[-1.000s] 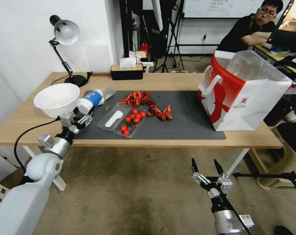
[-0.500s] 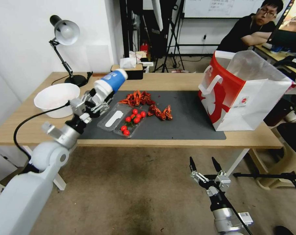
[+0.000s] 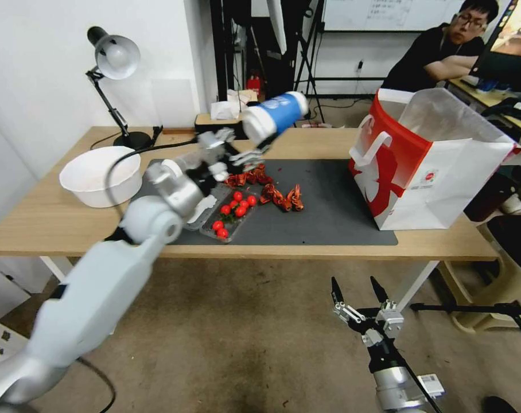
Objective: Pick up the trash from the table and place it into the takeout bag.
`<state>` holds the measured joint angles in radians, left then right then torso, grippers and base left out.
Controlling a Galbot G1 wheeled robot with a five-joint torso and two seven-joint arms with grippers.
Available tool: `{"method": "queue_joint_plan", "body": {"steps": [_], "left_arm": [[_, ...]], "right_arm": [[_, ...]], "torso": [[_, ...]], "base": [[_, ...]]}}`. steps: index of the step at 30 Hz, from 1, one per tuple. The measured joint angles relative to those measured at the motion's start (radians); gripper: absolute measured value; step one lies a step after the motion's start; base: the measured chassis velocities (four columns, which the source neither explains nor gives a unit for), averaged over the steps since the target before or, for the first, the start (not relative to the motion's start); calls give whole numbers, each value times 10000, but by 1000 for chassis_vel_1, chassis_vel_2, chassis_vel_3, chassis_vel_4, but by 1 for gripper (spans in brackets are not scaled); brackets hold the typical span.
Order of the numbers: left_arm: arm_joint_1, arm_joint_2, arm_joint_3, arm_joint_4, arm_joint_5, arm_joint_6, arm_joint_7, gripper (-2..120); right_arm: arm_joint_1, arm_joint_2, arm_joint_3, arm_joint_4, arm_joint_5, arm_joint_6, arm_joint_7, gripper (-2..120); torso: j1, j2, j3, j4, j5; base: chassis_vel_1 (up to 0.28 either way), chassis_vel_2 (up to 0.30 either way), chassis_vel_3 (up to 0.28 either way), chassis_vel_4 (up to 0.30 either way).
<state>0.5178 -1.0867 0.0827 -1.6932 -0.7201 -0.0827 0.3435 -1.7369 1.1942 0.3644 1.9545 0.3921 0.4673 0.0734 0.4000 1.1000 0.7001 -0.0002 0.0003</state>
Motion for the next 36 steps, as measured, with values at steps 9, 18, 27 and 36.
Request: {"method": "queue_joint_plan", "body": {"steps": [9,18,27,36], "left_arm": [[-2088,-1309,1806,1651,95,36,-154,64],[-3024,-1924,2517,2232,109,187,-238,64],[-4530,-2876,3629,3391,357,322,-261,64],[-6229,-4058,4232,5398,1501,736,4,64]], "right_arm": [[41,145,-70,-228,-118,23,-70,100],[8,254,-160,-301,-304,23,-103,100],[-17,258,-121,-223,-406,16,-110,100],[-14,326,-63,-253,-418,46,-110,100]], "torso": [[0,0,0,3,1],[0,-1,-1,8,-2],[0,-1,-1,2,1],[0,-1,0,3,-2]], "base": [[0,0,0,0],[0,0,0,0],[0,0,0,0],[0,0,0,0]]}}
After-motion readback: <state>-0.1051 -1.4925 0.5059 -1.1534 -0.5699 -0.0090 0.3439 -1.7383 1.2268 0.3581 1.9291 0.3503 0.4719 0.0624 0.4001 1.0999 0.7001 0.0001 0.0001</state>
